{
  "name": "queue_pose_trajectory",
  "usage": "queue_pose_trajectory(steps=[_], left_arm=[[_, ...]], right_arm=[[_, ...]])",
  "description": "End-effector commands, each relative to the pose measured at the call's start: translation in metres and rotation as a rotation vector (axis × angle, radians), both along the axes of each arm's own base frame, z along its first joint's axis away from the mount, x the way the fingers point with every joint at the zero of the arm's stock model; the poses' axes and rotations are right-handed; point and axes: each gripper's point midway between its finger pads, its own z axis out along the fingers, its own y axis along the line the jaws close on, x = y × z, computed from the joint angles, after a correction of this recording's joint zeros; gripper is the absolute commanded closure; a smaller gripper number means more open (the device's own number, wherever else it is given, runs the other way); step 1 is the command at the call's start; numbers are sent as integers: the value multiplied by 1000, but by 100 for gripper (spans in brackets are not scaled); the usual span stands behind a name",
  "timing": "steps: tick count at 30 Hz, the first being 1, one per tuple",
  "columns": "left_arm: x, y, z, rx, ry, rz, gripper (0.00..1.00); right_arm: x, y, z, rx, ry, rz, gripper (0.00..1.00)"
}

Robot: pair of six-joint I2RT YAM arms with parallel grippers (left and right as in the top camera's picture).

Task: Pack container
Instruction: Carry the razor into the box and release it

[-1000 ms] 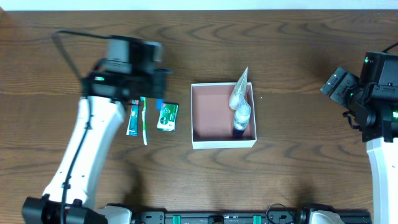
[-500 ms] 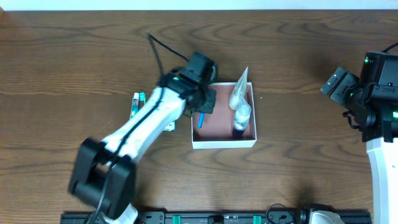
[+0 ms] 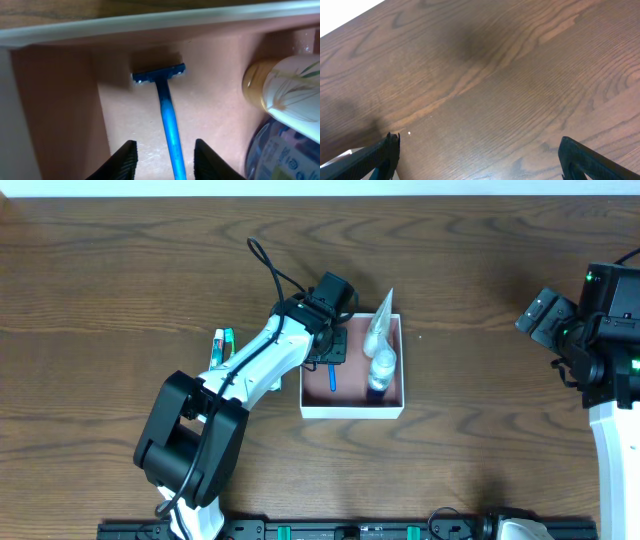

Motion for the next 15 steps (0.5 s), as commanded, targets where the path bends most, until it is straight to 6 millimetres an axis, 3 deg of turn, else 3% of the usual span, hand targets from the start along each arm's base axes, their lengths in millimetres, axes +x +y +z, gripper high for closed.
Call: queue_pose_trajectory(steps=[1,5,11,13,15], left_arm=[[3,3,7,-1,-15,15,61],[8,-7,31,-62,-43,3,61],[4,-4,91,-87,-128,-51,60],[3,14,106,-12,-178,-52,57],[3,46,115,112,-216,1,49]], right_arm=[[0,-3,3,-5,-5,-5,1],[0,-3,3,-5,-5,-5,1],[0,-3,3,-5,-5,-5,1],[0,-3,3,-5,-5,-5,1],[0,-3,3,-5,-5,-5,1]])
